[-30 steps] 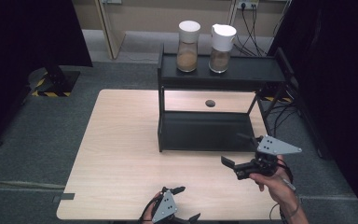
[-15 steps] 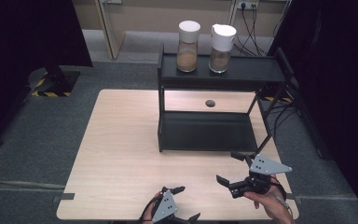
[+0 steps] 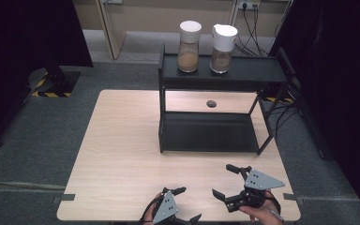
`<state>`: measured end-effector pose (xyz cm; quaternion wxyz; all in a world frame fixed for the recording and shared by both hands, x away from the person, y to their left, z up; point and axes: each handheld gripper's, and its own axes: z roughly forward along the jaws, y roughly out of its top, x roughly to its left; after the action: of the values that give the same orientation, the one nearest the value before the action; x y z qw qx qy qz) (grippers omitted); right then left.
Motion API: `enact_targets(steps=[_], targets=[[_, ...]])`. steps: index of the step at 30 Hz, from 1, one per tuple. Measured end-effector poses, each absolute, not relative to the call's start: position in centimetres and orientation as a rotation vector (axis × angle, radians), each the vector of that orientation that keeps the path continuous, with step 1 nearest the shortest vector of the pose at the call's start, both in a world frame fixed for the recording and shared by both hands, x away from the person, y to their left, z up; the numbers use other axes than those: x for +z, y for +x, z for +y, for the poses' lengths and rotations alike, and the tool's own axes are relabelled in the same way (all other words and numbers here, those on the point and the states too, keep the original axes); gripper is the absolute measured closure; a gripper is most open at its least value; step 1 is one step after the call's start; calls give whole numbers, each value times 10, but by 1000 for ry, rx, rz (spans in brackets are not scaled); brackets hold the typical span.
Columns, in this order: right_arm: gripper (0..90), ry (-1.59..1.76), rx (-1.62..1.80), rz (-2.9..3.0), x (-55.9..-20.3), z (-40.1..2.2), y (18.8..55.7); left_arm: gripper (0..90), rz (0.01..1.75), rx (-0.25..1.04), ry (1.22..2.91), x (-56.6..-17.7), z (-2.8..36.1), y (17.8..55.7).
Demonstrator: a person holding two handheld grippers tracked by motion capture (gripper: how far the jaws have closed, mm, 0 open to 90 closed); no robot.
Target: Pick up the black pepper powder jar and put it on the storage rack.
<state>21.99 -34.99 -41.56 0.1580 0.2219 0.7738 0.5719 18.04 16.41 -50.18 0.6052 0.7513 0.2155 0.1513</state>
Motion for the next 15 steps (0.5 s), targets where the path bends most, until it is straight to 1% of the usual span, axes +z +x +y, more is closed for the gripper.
enact_targets(steps=[15], targets=[[26, 690, 1633, 2206, -447, -353, 210, 56, 501, 351, 1737, -502, 164, 181]])
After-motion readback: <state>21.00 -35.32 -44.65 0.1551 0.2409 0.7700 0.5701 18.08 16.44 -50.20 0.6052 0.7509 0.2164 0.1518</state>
